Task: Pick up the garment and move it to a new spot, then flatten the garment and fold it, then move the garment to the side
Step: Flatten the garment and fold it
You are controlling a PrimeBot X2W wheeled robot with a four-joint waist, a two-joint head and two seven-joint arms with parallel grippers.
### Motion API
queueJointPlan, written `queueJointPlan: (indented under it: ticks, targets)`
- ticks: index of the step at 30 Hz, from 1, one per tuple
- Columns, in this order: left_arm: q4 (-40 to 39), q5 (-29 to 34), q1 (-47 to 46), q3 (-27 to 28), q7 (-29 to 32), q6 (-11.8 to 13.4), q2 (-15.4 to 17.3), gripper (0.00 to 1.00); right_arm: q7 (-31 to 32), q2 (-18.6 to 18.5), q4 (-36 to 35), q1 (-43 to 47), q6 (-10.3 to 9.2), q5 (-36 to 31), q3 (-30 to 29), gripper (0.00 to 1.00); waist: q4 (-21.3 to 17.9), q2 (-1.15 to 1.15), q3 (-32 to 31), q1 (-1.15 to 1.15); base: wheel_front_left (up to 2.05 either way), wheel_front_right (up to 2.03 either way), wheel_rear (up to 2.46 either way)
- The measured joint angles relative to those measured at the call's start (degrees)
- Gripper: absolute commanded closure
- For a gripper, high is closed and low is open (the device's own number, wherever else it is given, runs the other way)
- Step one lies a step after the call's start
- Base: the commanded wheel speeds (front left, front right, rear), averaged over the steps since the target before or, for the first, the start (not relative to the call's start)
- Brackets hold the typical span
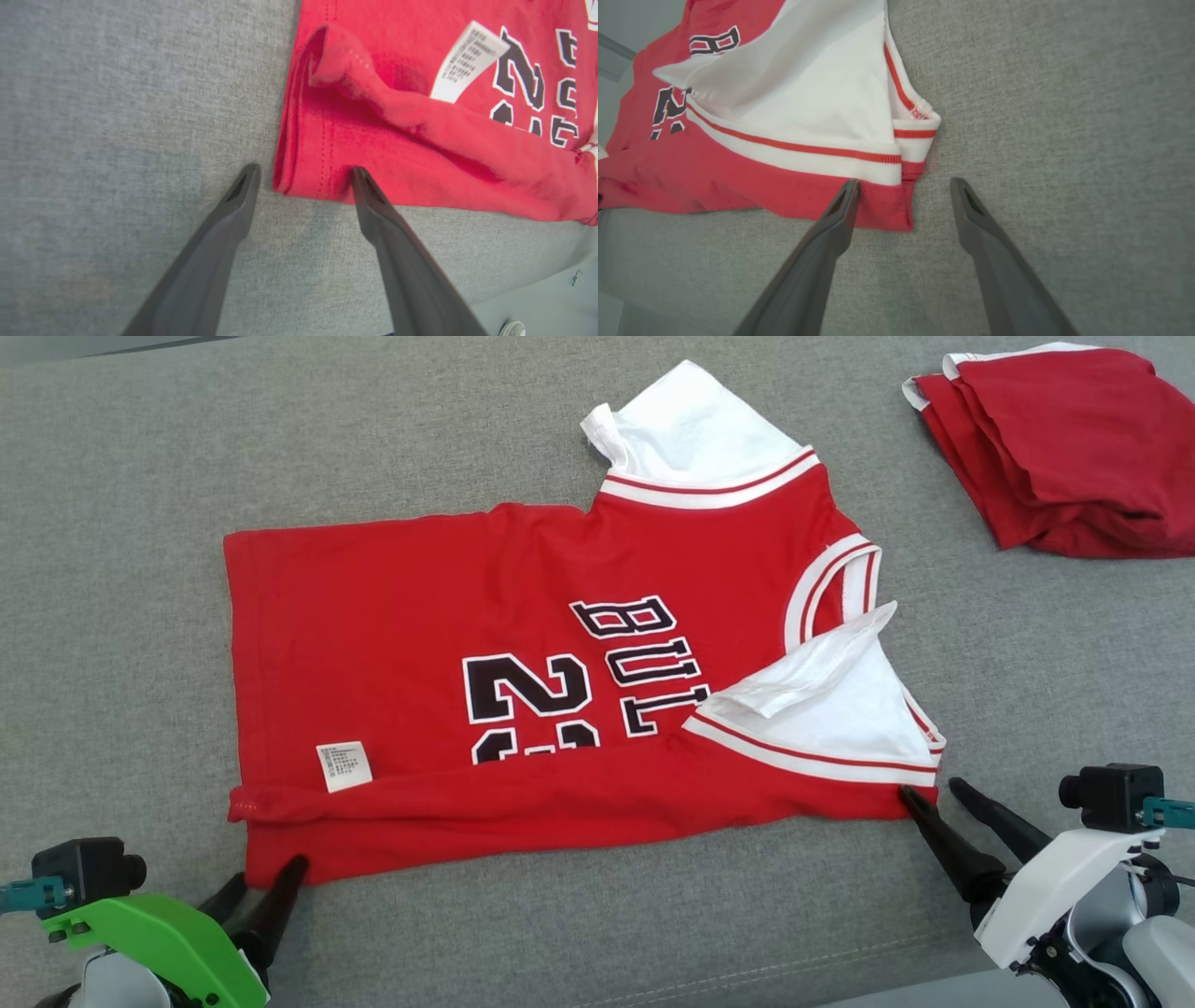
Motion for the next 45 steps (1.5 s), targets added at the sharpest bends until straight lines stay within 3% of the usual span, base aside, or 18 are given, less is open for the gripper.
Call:
queueJointPlan:
  ticks: [11, 24, 25, 26, 27, 28, 29, 30, 31, 45]
  targets:
    - [1.5, 1.5, -0.1, 1.6, -0.5, 0.0, 1.3, 0.0, 0.0, -0.6, 0.1, 0.3, 0.0, 0.0, 0.1, 0.0, -0.2, 0.0, -0.4, 0.0, 0.0, 0.0, 0.0]
    - [1.3, 1.3, -0.3, -0.8, 0.7, -0.4, 1.4, 0.0, 1.7, -0.7, -0.3, 0.3, 0.26, 0.6, 1.8, 0.0, -0.6, 0.0, -0.6, 0.0, 0.0, 0.0, 0.0]
    - [1.3, 0.9, -0.3, -0.8, 0.7, -0.4, 1.2, 0.06, 1.9, -0.7, -0.4, 0.3, 0.26, 0.6, 1.9, 0.0, -0.6, 0.0, -0.5, 0.0, 0.0, 0.0, 0.0]
    - [1.3, 0.9, -0.3, -0.8, 0.7, -0.4, 1.0, 0.2, 1.9, -0.7, -0.4, 0.3, 0.26, 0.6, 1.9, 0.25, -0.6, 0.0, -0.5, 0.0, 0.0, 0.0, 0.0]
    - [1.3, 0.9, -0.4, -0.9, 0.8, -0.4, 1.0, 0.41, 2.0, -0.7, -0.4, 0.3, 0.27, 0.6, 2.0, 0.51, -0.6, 0.0, -0.5, 0.0, 0.0, 0.0, 0.0]
    - [1.3, 0.9, -0.5, -1.0, 0.9, -0.5, 1.0, 0.6, 2.2, -0.7, -0.5, 0.3, 0.27, 0.6, 2.0, 0.6, -0.5, 0.0, -0.5, 0.0, 0.0, 0.0, 0.0]
    - [1.3, 0.9, -0.6, -1.0, 1.1, -0.5, 1.0, 0.95, 2.4, -0.7, -0.5, 0.3, 0.27, 0.6, 2.0, 0.75, -0.5, 0.0, -0.5, 0.0, 0.0, 0.0, 0.0]
    - [1.3, 0.7, -0.8, -1.1, 1.2, -0.7, 0.9, 1.0, 2.4, -0.7, -0.5, 0.3, 0.27, 0.6, 2.0, 0.89, -0.5, 0.0, -0.4, 0.0, 0.0, 0.0, 0.0]
    - [1.3, 0.4, -1.0, -1.3, 1.3, -1.0, 0.8, 1.0, 2.5, -0.7, -0.5, 0.2, 0.29, 0.7, 2.0, 1.0, -0.5, 0.0, -0.4, 0.0, 0.0, 0.0, 0.0]
    - [0.2, -2.7, -2.4, -1.1, 2.4, -2.2, -0.6, 1.0, 5.4, -1.1, -1.7, -2.0, 1.08, 4.3, 1.6, 1.0, -0.4, 0.0, -0.4, 0.0, 0.0, 0.0, 0.0]
